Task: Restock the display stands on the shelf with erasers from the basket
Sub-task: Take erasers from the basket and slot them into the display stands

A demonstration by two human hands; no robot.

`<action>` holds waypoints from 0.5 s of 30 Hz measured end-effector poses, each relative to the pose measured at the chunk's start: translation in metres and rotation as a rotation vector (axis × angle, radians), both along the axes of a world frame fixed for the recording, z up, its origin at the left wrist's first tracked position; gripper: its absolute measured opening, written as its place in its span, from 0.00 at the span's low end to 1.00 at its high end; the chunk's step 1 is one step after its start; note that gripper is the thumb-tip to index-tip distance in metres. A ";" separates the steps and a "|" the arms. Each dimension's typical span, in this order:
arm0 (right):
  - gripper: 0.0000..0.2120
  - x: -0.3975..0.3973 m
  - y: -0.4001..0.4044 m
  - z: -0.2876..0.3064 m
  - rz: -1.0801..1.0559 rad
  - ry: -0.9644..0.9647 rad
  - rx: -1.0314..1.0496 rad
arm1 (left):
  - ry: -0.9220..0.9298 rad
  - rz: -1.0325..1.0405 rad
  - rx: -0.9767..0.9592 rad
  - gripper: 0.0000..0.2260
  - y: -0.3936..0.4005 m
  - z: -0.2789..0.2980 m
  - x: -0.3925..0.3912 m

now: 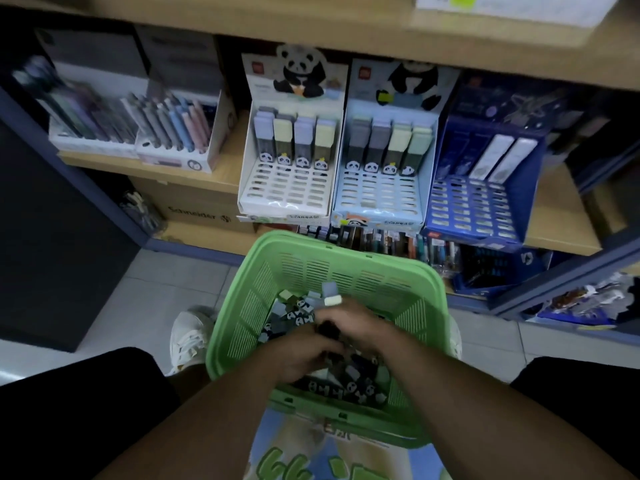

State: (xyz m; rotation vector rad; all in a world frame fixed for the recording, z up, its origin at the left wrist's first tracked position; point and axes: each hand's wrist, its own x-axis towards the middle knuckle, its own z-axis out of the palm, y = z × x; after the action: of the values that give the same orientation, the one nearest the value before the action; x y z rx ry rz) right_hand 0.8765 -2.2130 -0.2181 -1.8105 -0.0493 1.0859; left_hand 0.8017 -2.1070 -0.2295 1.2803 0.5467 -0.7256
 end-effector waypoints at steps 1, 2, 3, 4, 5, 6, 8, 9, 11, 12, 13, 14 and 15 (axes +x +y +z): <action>0.09 0.000 0.005 0.014 -0.004 -0.040 0.017 | -0.014 0.093 -0.038 0.11 -0.001 0.009 0.000; 0.06 -0.001 0.011 0.028 -0.019 -0.096 0.032 | -0.031 0.178 -0.052 0.13 -0.002 0.018 0.001; 0.06 -0.001 0.015 0.041 -0.034 -0.157 0.044 | -0.056 0.228 -0.045 0.13 -0.001 0.030 0.003; 0.06 0.000 0.018 0.053 -0.034 -0.217 0.055 | -0.087 0.253 -0.045 0.13 0.000 0.041 0.005; 0.06 0.000 0.020 0.067 -0.024 -0.269 0.054 | -0.118 0.247 -0.050 0.12 0.000 0.056 0.005; 0.05 0.000 0.020 0.080 -0.006 -0.305 0.042 | -0.143 0.231 -0.058 0.10 0.000 0.071 0.006; 0.06 0.002 0.017 0.102 0.022 -0.347 0.037 | -0.184 0.204 -0.060 0.09 -0.001 0.098 0.006; 0.07 0.001 0.014 0.116 0.049 -0.374 0.051 | -0.206 0.193 -0.059 0.10 -0.002 0.111 0.005; 0.08 0.001 0.007 0.144 0.103 -0.394 0.084 | -0.237 0.153 -0.058 0.12 -0.006 0.139 0.004; 0.04 0.000 0.003 0.162 0.117 -0.386 0.117 | -0.256 0.129 -0.060 0.12 -0.008 0.154 0.005; 0.03 0.001 -0.002 0.178 0.121 -0.346 0.171 | -0.288 0.113 -0.069 0.11 -0.009 0.168 0.007; 0.07 0.004 -0.006 0.194 0.108 -0.277 0.232 | -0.328 0.118 -0.088 0.09 -0.010 0.184 0.009; 0.07 0.007 -0.010 0.212 0.106 -0.202 0.272 | -0.367 0.133 -0.111 0.08 -0.012 0.199 0.011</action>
State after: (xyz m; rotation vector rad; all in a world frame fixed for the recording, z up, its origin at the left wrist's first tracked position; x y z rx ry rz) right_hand 0.8832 -2.2228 -0.0060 -1.6778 -0.3989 0.9163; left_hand 0.8126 -2.1187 -0.0303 1.2241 0.2845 -0.3909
